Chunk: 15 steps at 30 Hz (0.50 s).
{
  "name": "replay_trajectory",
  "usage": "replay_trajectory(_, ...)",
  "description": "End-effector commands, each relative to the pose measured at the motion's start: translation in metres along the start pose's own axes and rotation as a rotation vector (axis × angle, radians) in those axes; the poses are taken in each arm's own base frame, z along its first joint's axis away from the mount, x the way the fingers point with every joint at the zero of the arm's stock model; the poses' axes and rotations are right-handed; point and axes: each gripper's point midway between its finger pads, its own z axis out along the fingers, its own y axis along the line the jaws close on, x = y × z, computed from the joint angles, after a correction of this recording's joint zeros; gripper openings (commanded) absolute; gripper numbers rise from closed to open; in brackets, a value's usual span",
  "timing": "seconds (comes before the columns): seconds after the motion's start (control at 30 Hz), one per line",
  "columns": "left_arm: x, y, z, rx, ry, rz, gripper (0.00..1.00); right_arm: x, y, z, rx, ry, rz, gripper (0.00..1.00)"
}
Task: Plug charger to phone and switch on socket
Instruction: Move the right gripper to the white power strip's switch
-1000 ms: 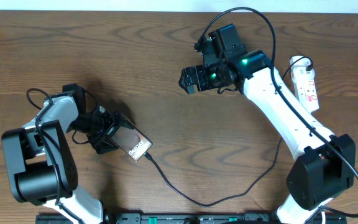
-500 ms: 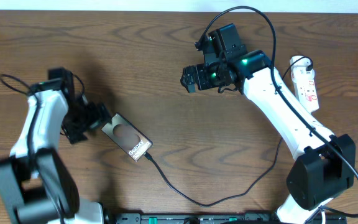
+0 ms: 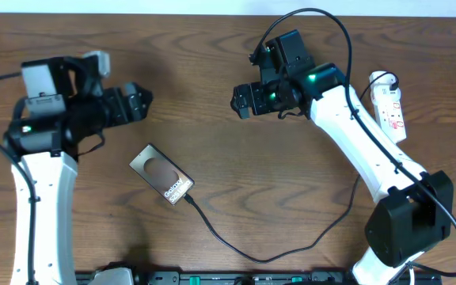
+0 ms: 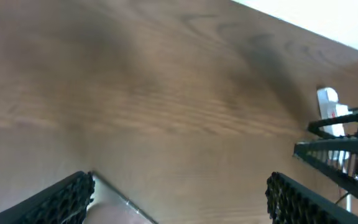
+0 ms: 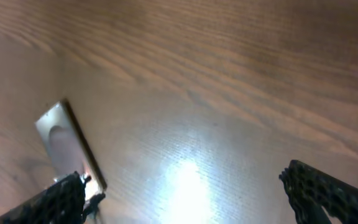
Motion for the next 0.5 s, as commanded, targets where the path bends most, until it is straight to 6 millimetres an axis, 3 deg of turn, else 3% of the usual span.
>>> replay_trajectory(0.0, -0.004, -0.016, 0.007, -0.057, -0.023, 0.078, 0.91, -0.041, -0.007, -0.055, -0.007, -0.109, 0.04, 0.99)
replay_trajectory(0.17, -0.006, -0.036, 0.017, -0.128, -0.06, 0.157, 0.91, -0.076, -0.058, -0.161, 0.074, -0.243, 0.134, 0.99)
replay_trajectory(0.23, -0.007, -0.041, 0.019, -0.134, -0.071, 0.179, 0.91, -0.078, -0.089, -0.198, 0.124, -0.294, 0.188, 0.99)
replay_trajectory(0.27, -0.008, -0.044, 0.019, -0.128, -0.074, 0.184, 0.91, -0.076, -0.115, -0.219, 0.157, -0.322, 0.234, 0.99)
replay_trajectory(0.33, -0.008, -0.045, 0.019, -0.127, -0.075, 0.185, 0.91, -0.067, -0.157, -0.244, 0.187, -0.347, 0.286, 0.99)
replay_trajectory(0.37, -0.008, -0.045, 0.019, -0.127, -0.074, 0.185, 0.91, -0.063, -0.167, -0.248, 0.189, -0.35, 0.299, 0.99)
replay_trajectory(0.47, -0.008, -0.045, 0.019, -0.126, -0.074, 0.185, 0.91, -0.034, -0.236, -0.268, 0.229, -0.335, 0.384, 0.99)
